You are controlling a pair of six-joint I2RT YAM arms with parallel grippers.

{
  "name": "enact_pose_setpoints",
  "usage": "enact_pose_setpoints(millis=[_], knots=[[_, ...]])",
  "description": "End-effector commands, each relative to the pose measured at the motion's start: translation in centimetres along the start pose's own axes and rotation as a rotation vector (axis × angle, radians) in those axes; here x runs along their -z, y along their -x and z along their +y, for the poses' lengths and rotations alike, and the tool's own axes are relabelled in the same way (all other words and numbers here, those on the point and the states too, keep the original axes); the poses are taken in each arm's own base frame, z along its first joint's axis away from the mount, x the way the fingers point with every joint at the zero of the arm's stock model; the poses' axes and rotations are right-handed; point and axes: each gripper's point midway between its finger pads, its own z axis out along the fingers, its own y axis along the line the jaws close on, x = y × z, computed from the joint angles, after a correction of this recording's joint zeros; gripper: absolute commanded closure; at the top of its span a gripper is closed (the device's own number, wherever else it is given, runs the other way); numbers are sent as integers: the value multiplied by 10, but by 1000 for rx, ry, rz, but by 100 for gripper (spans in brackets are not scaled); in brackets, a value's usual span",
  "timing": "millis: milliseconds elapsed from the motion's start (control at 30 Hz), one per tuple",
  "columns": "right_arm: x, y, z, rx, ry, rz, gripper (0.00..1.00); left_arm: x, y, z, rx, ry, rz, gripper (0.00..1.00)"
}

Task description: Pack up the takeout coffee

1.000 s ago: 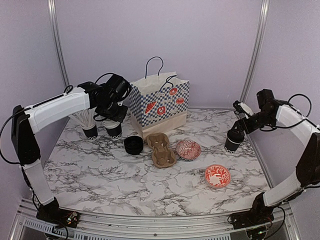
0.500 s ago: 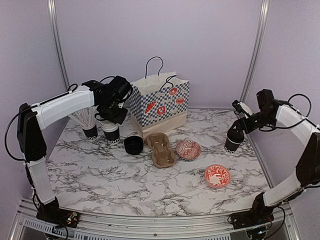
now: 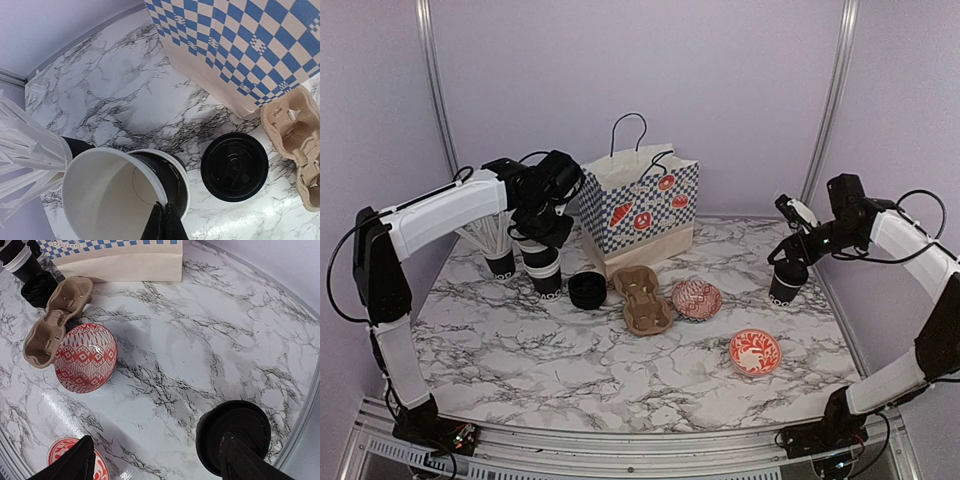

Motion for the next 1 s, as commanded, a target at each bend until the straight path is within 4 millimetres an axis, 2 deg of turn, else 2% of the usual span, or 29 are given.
enact_pose_setpoints(millis=[0,100,167,300,367,500,600,700,833,967], knots=[[4,12,13,44,20,-48,17,13,2,44,-61,272,26,100],[5,13,16,60,21,-55,17,21,4,32,-27,182,-34,100],[6,14,16,64,17,-60,16,29,6,34,-23,187,-55,100],[6,15,18,62,25,-63,16,55,13,22,-11,123,-111,100],[6,14,19,64,29,-60,16,79,18,15,-17,110,-155,100],[7,14,18,74,19,-59,16,149,30,-6,-49,64,-304,100],[6,13,18,83,20,-59,16,184,27,-44,-112,-102,-363,100],[5,14,21,92,36,-67,16,200,9,-95,-216,-285,-367,100],[5,16,23,93,52,-78,16,197,-41,-167,-466,-449,-305,100],[2,16,24,88,66,-75,16,180,-86,-221,-627,-503,-221,100]])
